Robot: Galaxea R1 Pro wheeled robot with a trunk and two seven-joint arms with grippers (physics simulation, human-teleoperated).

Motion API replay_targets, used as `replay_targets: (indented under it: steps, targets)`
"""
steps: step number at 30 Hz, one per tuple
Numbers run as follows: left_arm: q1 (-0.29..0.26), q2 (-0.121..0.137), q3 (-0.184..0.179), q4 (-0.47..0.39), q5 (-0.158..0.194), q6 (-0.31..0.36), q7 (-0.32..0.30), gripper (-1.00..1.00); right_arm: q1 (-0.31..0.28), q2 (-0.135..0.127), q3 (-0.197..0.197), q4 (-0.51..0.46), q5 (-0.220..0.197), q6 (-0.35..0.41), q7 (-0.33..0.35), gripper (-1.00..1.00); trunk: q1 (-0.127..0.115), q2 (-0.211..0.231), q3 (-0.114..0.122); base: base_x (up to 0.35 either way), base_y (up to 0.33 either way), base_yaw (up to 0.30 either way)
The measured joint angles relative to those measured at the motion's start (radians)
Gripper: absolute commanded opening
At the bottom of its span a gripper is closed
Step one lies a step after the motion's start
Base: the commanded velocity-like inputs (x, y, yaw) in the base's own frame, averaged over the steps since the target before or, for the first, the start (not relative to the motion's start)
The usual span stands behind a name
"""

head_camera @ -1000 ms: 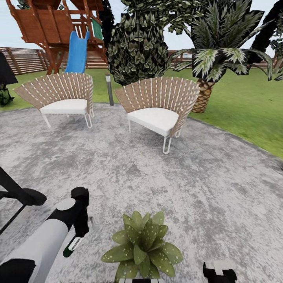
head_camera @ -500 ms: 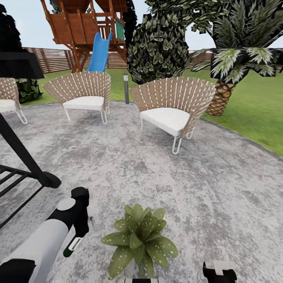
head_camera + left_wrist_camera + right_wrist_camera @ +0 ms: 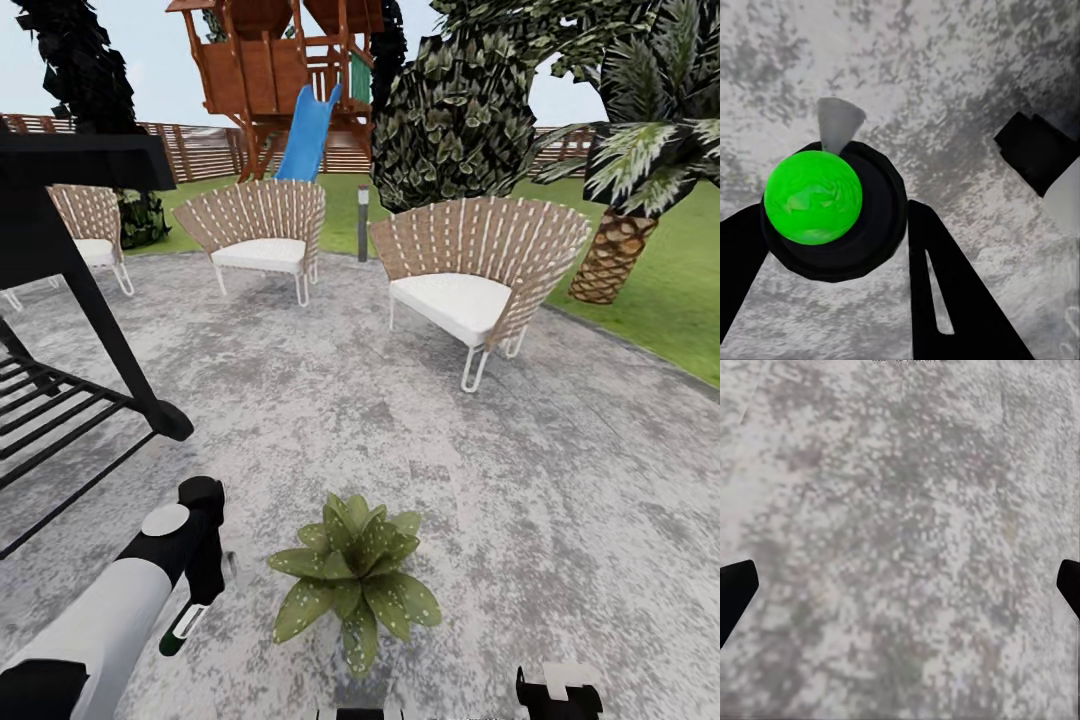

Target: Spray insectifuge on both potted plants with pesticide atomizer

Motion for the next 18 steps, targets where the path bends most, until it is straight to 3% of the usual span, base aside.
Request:
replay_targets:
  steps: [3, 4, 5, 8, 10, 12, 14, 17, 18]
  targets:
    - [0.004, 0.008, 0.032, 0.0, 0.003, -0.001, 0.0, -1.0, 0.0, 0.0, 0.0, 0.0, 0.0, 0.0, 0.0, 1.0, 0.0, 0.0, 0.0, -0.082, -0.273, 0.278]
    - [0.01, 0.013, 0.082, 0.0, 0.006, -0.006, 0.0, -1.0, 0.0, 0.0, 0.0, 0.0, 0.0, 0.0, 0.0, 1.0, 0.0, 0.0, 0.0, -0.017, -0.284, 0.278]
    - [0.013, 0.016, 0.109, 0.0, 0.007, -0.009, 0.001, -1.0, 0.0, 0.001, 0.001, 0.0, 0.0, 0.0, 0.0, 1.0, 0.0, 0.0, 0.0, -0.009, -0.286, 0.279]
    - [0.016, 0.028, 0.159, 0.002, 0.011, -0.014, 0.001, -1.0, 0.0, 0.001, 0.001, 0.0, 0.0, 0.0, 0.0, 1.0, 0.0, 0.0, 0.0, -0.003, -0.286, 0.278]
    - [0.018, 0.033, 0.177, 0.006, 0.038, -0.016, 0.001, -1.0, 0.0, 0.002, 0.001, 0.0, 0.0, 0.0, 0.0, 1.0, 0.0, 0.0, 0.0, -0.001, -0.287, 0.278]
    - [0.037, 0.034, 0.183, 0.008, 0.107, -0.027, 0.016, -1.0, 0.0, 0.002, 0.001, 0.0, 0.0, 0.0, 0.0, 1.0, 0.0, 0.0, 0.0, 0.0, -0.287, 0.27]
    - [0.082, 0.038, 0.184, 0.008, 0.176, -0.035, 0.08, -1.0, 0.0, 0.002, 0.002, 0.0, 0.0, 0.0, 0.001, 1.0, 0.0, 0.0, 0.0, -0.025, -0.286, 0.248]
    - [0.134, 0.076, 0.207, 0.004, 0.212, -0.097, 0.114, -1.0, 0.0, 0.002, 0.001, 0.0, 0.0, 0.0, 0.001, 1.0, 0.0, 0.0, 0.0, -0.112, -0.275, 0.227]
    - [0.14, 0.087, 0.241, 0.004, 0.241, -0.143, 0.119, -1.0, 0.0, 0.003, 0.002, 0.0, 0.0, 0.0, 0.001, 1.0, 0.0, 0.0, 0.0, -0.198, -0.228, 0.182]
